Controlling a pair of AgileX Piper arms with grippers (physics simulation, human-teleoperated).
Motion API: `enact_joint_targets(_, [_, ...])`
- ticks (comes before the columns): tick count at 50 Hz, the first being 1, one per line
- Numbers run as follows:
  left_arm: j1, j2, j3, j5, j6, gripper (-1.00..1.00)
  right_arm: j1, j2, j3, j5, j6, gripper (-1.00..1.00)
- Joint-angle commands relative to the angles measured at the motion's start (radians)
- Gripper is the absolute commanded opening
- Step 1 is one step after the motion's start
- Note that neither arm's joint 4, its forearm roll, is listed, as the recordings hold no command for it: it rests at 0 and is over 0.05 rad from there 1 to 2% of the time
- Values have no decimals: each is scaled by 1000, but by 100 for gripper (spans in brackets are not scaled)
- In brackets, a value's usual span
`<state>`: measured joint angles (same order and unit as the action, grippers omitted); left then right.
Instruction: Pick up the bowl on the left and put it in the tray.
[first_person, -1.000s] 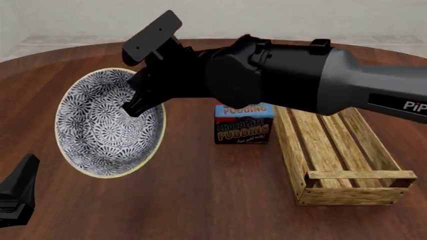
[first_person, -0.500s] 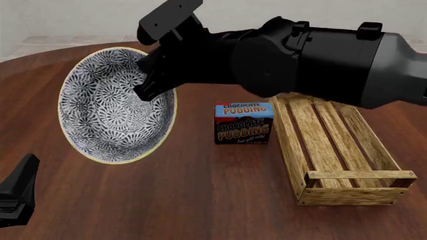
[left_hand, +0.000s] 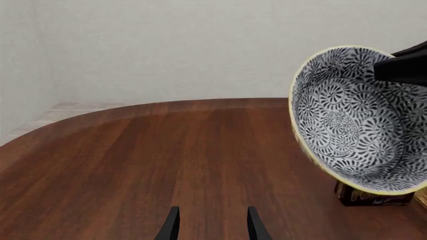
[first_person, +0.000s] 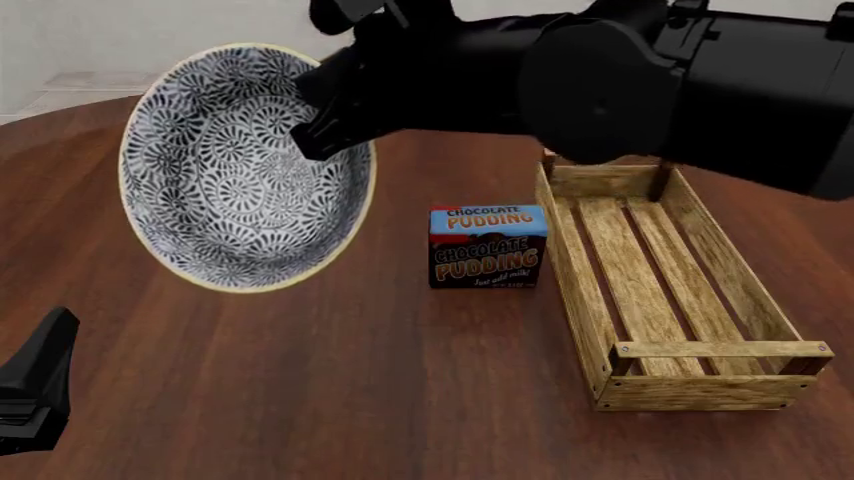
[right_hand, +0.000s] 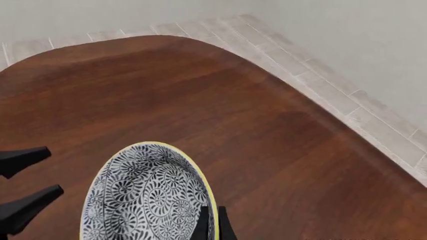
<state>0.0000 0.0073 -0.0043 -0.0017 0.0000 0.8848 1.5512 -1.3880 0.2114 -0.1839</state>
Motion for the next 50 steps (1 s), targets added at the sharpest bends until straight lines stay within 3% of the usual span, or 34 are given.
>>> enact_joint_targets(1, [0, 0, 0, 0, 0, 100, -16, -38, -2, 1, 24, -100])
enact_joint_targets(50, [0, 0, 0, 0, 0, 100, -93, -201, 74, -19, 170, -100])
